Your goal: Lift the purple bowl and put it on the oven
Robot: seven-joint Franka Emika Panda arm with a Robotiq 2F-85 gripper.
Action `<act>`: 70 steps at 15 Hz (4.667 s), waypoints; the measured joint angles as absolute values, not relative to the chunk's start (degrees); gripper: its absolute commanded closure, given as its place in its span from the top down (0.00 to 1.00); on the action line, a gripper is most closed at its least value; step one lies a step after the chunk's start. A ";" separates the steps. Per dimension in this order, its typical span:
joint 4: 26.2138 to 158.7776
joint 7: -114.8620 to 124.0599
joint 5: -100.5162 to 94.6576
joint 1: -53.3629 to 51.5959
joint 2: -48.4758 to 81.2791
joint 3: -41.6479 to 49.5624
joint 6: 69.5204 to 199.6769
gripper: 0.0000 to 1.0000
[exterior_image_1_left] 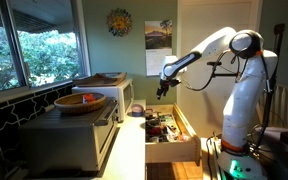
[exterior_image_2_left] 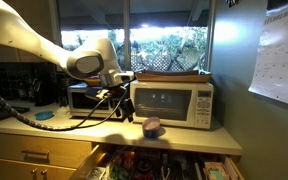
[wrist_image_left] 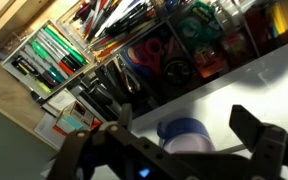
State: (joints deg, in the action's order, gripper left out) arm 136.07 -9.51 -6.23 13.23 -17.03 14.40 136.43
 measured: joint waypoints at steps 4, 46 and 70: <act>130.88 -6.75 -7.36 13.46 -7.08 14.05 143.57 1.00; 105.99 -5.07 4.73 15.40 21.43 9.80 150.37 0.01; 105.03 -15.88 18.84 19.20 10.25 7.98 127.83 0.01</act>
State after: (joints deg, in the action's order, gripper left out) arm 105.03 -15.88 18.84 19.20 10.25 7.98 127.83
